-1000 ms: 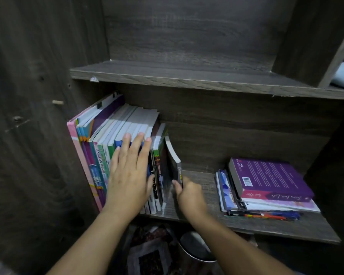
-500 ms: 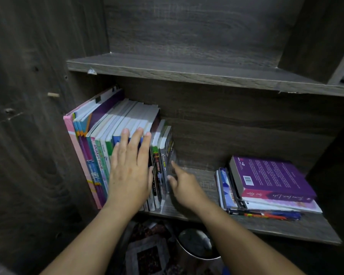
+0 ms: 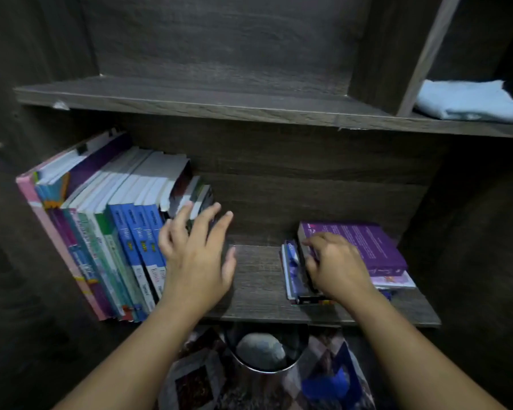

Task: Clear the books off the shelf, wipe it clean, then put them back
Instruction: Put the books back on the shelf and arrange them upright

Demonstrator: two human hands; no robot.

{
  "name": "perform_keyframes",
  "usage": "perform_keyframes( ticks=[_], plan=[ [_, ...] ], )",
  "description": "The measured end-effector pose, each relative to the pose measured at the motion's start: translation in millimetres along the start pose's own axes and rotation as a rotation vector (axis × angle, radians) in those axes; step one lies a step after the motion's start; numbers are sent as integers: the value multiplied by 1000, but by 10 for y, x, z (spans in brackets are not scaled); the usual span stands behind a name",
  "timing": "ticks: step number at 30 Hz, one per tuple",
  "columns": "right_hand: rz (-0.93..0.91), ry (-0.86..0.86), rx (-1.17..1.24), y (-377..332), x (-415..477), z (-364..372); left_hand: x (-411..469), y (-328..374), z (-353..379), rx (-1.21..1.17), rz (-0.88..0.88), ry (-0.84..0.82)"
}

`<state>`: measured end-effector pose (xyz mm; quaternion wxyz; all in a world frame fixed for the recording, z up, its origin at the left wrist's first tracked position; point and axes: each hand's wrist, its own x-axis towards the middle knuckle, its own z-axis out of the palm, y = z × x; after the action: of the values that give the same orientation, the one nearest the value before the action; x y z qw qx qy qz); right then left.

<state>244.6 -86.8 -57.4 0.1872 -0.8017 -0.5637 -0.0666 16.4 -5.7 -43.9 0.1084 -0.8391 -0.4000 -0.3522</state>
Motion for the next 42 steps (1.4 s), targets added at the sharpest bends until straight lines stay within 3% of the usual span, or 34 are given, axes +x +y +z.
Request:
perform_keyframes(
  ticks=[7, 12, 16, 19, 27, 32, 36, 42],
  plan=[
    [212, -208, -260, 759, -239, -181, -15, 456, 372, -70, 204, -274],
    [422, -328, -96, 992, -303, -182, -92, 763, 624, -97, 321, -523],
    [590, -182, 207, 1004, -245, -128, -113, 926, 777, -306, 215, -694],
    [661, -115, 205, 958, -183, -89, -127, 964, 840, -519, 112, -778],
    [729, 14, 289, 836, -173, -33, -121, 947, 855, -566, 26, -761],
    [617, 121, 425, 643, -229, -55, -156, 799, 864, -593, -37, -785],
    [428, 204, 389, 449, -226, -29, -218, 622, 936, -719, -166, -847],
    [-105, 310, 158, 175, -209, 288, -298, 485, 955, -430, -70, -946]
  ],
)
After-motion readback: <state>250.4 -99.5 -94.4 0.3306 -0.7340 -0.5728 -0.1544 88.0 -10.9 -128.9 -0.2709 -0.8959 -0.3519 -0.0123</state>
